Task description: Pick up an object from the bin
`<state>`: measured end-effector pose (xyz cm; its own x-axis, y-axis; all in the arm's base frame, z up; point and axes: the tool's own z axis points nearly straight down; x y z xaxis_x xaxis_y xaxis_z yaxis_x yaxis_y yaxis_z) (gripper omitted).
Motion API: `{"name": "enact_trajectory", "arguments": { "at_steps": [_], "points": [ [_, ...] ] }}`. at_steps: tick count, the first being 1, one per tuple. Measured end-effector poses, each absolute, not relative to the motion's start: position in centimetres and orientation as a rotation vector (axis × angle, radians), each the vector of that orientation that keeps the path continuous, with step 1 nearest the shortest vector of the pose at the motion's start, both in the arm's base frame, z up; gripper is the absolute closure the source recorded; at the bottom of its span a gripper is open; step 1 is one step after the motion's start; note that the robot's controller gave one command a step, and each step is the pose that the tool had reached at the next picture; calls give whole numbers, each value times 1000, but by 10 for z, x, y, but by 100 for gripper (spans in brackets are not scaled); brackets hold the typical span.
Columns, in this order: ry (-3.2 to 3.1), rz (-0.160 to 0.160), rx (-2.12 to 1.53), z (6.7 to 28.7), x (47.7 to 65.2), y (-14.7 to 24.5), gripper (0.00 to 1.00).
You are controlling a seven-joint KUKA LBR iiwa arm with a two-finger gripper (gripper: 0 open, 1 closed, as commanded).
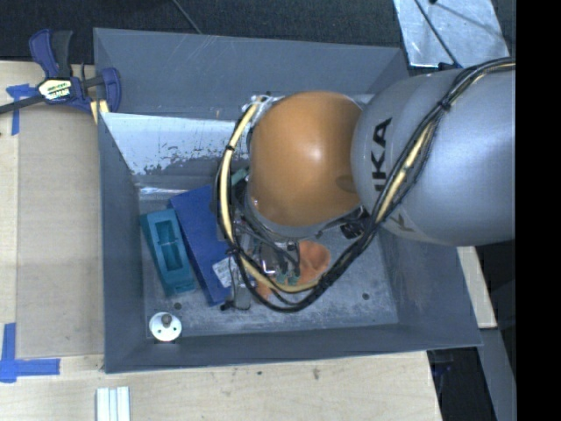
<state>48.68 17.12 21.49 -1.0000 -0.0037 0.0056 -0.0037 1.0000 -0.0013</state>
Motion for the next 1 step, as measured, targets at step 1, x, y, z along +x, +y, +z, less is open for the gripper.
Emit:
{"name": "enact_trajectory", "arguments": {
  "at_steps": [1],
  "points": [
    [-3144,-2,0,219,488,170,0]
  ]
}}
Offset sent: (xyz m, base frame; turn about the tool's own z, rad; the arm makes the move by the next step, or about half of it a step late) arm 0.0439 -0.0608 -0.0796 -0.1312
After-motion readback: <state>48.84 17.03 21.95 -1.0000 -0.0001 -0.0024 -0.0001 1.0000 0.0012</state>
